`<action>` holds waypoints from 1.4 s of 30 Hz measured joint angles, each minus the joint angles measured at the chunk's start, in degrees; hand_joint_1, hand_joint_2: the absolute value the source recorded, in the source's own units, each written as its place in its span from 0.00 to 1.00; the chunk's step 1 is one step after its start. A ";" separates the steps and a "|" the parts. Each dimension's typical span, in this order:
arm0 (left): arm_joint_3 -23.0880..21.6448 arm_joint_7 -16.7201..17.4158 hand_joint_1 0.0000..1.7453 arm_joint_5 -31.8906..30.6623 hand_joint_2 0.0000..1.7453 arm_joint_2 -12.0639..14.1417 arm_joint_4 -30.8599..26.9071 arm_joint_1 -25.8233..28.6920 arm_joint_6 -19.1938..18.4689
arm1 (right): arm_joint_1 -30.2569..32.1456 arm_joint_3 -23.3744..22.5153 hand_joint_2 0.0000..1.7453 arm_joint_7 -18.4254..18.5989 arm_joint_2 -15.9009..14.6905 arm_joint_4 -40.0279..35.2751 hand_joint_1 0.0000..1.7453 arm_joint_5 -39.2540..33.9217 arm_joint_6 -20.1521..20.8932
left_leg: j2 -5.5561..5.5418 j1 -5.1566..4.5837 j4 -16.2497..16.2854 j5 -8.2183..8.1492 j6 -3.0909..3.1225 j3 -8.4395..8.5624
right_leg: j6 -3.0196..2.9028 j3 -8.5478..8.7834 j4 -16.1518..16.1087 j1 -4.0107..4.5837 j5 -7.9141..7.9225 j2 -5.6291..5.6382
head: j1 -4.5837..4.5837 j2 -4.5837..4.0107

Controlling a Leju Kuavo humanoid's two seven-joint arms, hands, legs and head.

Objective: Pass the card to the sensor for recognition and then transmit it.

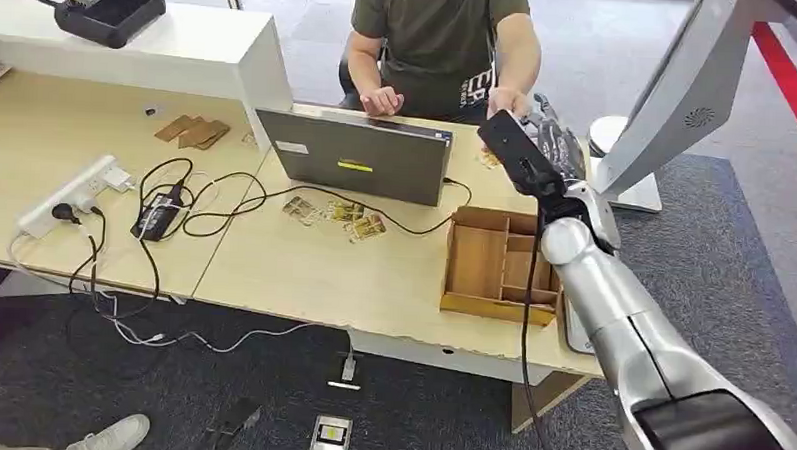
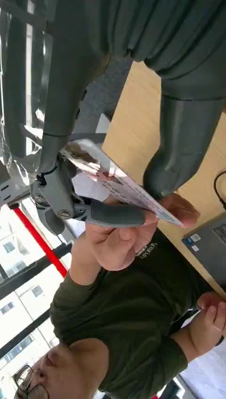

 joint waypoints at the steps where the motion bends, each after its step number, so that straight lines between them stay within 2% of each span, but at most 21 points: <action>1: -0.02 0.13 0.00 -0.07 1.00 -0.07 0.00 -0.06 -0.19 | 0.02 0.09 1.00 0.76 0.00 0.06 0.00 1.24 -0.06 | 0.00 0.00 0.00 0.00 0.00 0.00 | 0.00 0.00 0.00 0.00 0.00 0.00 | 0.02 0.00; 7: -0.59 -0.02 0.00 -0.55 1.00 -0.26 0.07 -0.14 -1.00 | 0.46 0.39 1.00 3.21 -1.02 -2.62 0.00 7.29 -1.68 | 0.01 0.00 0.01 0.00 0.00 0.01 | 0.00 -0.03 -0.01 0.00 0.00 0.00 | 0.00 0.00; 11: -0.87 -0.44 0.00 -0.50 1.00 -0.26 0.18 -0.14 -1.05 | 2.17 0.39 1.00 4.46 -2.80 -8.90 0.00 12.40 -2.65 | 0.02 0.00 0.01 0.00 0.00 0.02 | 0.00 -0.03 -0.01 0.00 0.00 0.00 | 0.00 0.00; 16: -1.05 -0.90 0.00 0.57 1.00 -0.24 0.44 0.42 -0.44 | 9.29 -0.59 1.00 7.98 -6.47 -25.26 0.00 20.77 -1.62 | 0.07 0.01 0.01 -0.06 0.03 0.04 | 0.00 -0.01 -0.04 0.00 -0.01 0.03 | 0.00 0.00; 20: -1.05 -1.71 0.00 1.40 1.00 0.02 0.63 1.05 -0.48 | 17.11 -1.55 1.00 9.79 -10.58 -39.61 0.00 25.70 3.38 | 0.01 0.03 0.00 -0.08 0.04 0.05 | 0.02 0.04 -0.11 0.01 -0.04 0.01 | -0.02 0.00; 23: -1.07 -2.49 0.00 2.29 1.00 0.55 0.85 1.59 -0.44 | 22.92 -2.18 1.00 10.88 -13.50 -48.14 0.00 27.97 6.64 | 0.09 0.03 0.00 -0.12 0.05 0.06 | 0.02 0.04 -0.13 0.01 -0.04 0.08 | 0.04 0.00; 28: -0.94 -4.11 0.00 4.00 1.00 1.55 0.96 3.01 0.15 | 31.70 -3.81 1.00 11.23 -17.80 -57.93 0.00 29.85 9.01 | 0.08 0.02 -0.01 -0.13 0.06 0.07 | 0.05 0.08 -0.14 0.02 -0.07 0.07 | 0.07 0.00; 33: -0.55 -4.87 0.00 5.11 1.00 2.38 1.05 4.41 0.70 | 38.30 -5.44 1.00 11.21 -21.06 -63.53 0.00 30.05 11.49 | 0.11 0.01 -0.02 -0.13 0.06 0.06 | 0.05 0.06 -0.14 0.02 -0.07 0.08 | 0.00 0.00; 36: -0.26 -5.05 0.00 5.36 1.00 2.69 1.05 4.82 0.79 | 40.58 -5.68 1.00 10.60 -21.55 -64.65 0.00 28.61 12.63 | 0.11 0.01 -0.02 -0.13 0.06 0.06 | 0.04 0.06 -0.14 0.02 -0.07 0.08 | 0.00 0.00; 39: 0.07 -5.27 0.00 5.68 1.00 2.78 1.05 5.12 1.14 | 42.01 -5.79 1.00 9.24 -21.59 -64.61 0.00 27.27 12.30 | 0.11 0.02 -0.03 -0.13 0.06 0.06 | 0.04 0.07 -0.13 0.02 -0.06 0.08 | 0.00 0.00; 42: 0.33 -5.27 0.00 6.12 1.00 2.75 1.05 5.25 1.62 | 42.90 -5.44 1.00 7.71 -21.33 -61.83 0.00 26.82 10.20 | 0.08 0.02 -0.04 -0.13 0.06 0.04 | 0.04 0.09 -0.11 0.02 -0.06 0.06 | 0.02 0.00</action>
